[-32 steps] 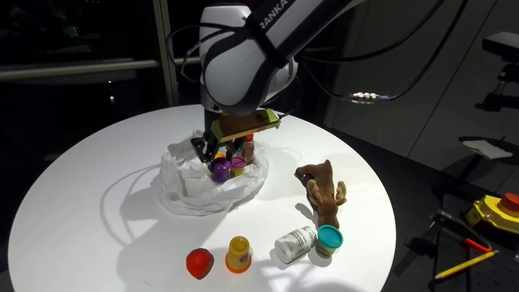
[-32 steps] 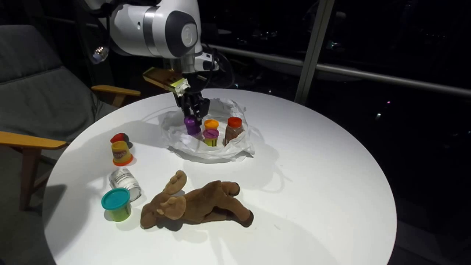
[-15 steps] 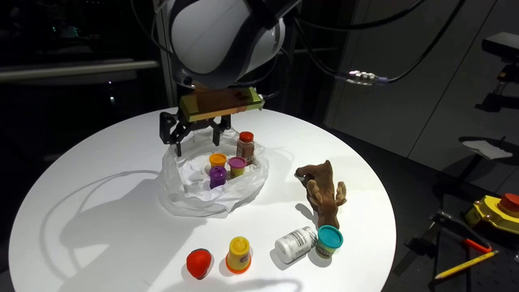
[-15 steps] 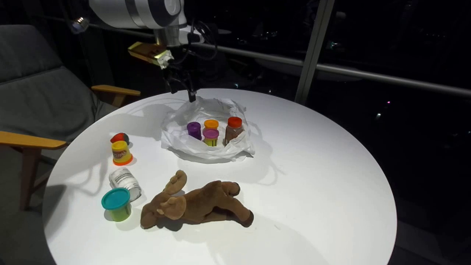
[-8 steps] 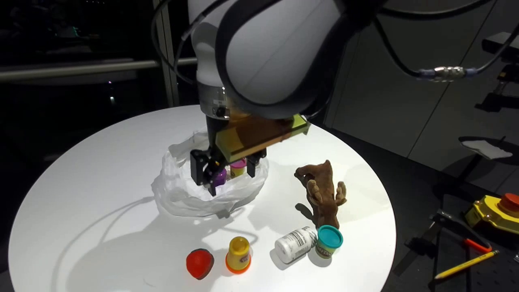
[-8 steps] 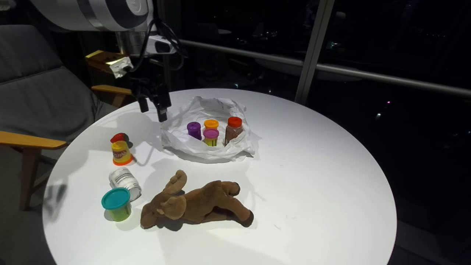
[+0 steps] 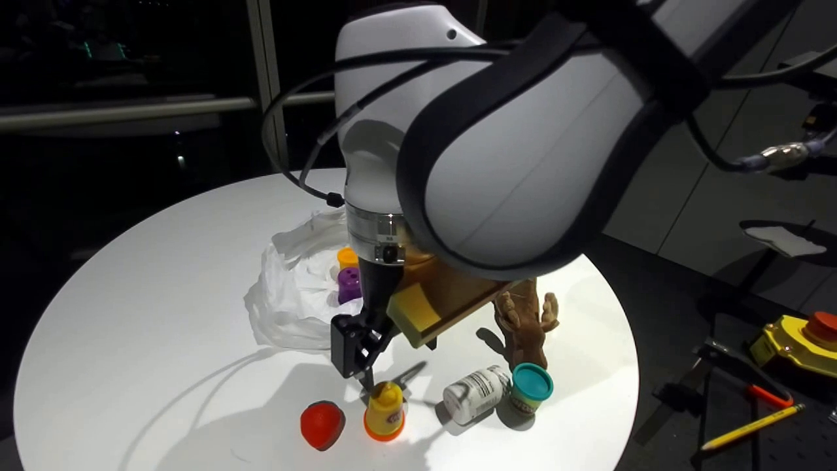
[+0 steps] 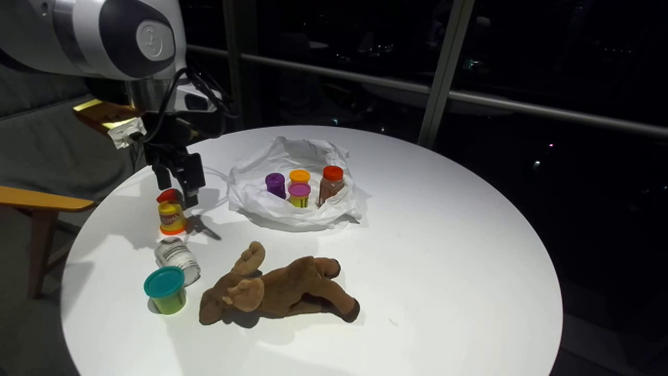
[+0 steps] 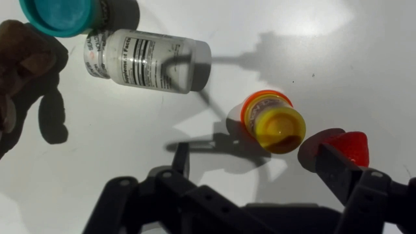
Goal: Put all the objects in the plastic bag
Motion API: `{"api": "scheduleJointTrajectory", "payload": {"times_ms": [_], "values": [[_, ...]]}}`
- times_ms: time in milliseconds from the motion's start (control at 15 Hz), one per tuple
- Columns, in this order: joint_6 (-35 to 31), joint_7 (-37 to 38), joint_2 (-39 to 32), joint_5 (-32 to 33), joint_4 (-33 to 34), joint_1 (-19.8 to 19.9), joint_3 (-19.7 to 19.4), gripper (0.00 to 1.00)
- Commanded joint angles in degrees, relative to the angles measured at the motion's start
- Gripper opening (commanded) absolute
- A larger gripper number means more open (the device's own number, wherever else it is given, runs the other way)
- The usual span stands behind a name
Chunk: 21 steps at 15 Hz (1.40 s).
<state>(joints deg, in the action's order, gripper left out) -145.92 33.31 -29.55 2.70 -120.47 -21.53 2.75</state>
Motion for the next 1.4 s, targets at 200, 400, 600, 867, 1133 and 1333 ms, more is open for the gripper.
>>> {"api": "scheduleJointTrajectory", "payload": {"times_ms": [200, 400, 600, 867, 1133, 1333], "values": [[-2.16, -6.95, -0.38, -5.35, -1.67, 2.74, 3.50, 1.00], [-2.08, -8.88, -1.15, -6.88, -0.98, 2.96, 4.43, 1.00], [-1.96, -9.59, -2.41, -7.11, -0.34, 2.71, 4.47, 1.00], [-5.10, -8.76, -5.20, -5.79, 0.92, 1.47, 3.26, 1.00], [-7.24, -8.46, -7.03, -5.49, 2.07, 0.55, 2.52, 0.74], [-6.92, -7.10, -6.35, -4.33, 1.71, -1.05, 0.79, 0.51]]}}
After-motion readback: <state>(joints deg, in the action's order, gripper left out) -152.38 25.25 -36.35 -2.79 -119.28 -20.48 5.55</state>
